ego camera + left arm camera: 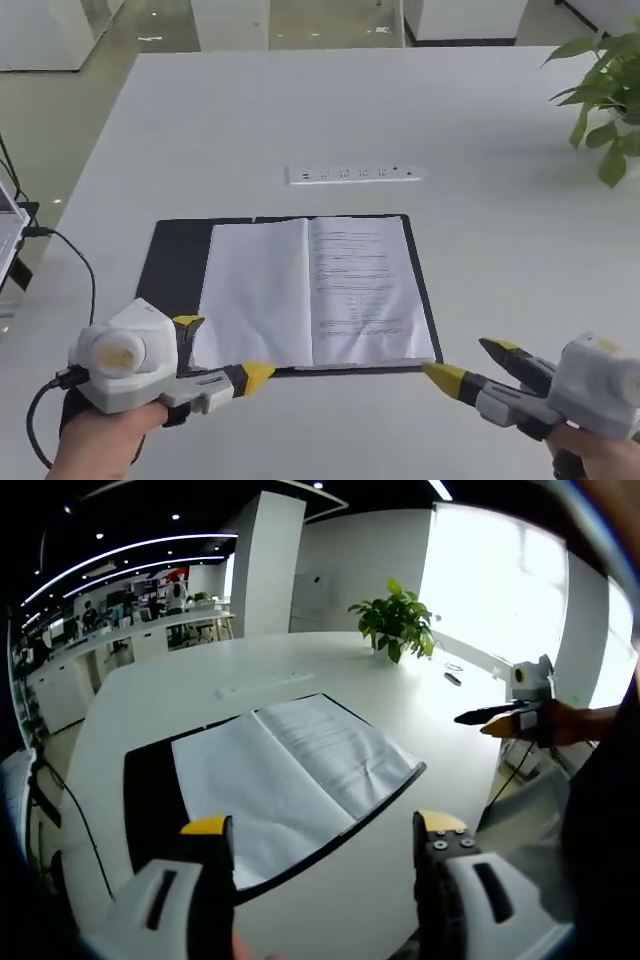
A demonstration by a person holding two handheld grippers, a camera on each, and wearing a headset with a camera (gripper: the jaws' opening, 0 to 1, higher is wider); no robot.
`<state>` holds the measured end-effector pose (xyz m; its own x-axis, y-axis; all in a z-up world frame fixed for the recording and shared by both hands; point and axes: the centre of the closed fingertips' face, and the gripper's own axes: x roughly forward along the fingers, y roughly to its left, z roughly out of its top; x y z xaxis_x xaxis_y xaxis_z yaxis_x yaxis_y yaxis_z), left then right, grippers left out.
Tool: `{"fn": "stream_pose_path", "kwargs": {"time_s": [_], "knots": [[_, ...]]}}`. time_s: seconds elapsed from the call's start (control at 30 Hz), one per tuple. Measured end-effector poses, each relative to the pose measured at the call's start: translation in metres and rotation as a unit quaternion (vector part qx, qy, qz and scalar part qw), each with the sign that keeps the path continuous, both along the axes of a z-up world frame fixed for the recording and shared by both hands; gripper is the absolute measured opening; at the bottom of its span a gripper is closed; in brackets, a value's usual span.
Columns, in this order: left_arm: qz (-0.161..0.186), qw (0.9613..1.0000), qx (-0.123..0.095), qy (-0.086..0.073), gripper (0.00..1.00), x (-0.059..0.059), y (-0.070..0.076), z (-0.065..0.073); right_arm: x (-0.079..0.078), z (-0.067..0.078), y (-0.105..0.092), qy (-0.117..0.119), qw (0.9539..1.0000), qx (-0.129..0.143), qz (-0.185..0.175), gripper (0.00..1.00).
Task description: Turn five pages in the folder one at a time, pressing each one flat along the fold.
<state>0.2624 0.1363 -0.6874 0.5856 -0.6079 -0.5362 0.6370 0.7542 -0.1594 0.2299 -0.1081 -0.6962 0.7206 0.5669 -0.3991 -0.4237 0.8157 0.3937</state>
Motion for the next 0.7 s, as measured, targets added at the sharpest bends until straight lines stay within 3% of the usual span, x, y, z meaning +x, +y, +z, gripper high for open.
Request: {"fn": "stream_pose_path", "kwargs": {"time_s": [0.4,0.7], "knots": [[-0.068,0.9976,-0.001,0.007,0.70,0.018,-0.066,-0.005,-0.013,-0.015,-0.005,0.025,0.9997,-0.008,-0.002,0.70],[-0.124,0.9923,-0.001,0.009,0.70,0.035,-0.122,-0.015,-0.014,-0.019,-0.014,0.036,0.9993,-0.002,-0.014,0.72]]}}
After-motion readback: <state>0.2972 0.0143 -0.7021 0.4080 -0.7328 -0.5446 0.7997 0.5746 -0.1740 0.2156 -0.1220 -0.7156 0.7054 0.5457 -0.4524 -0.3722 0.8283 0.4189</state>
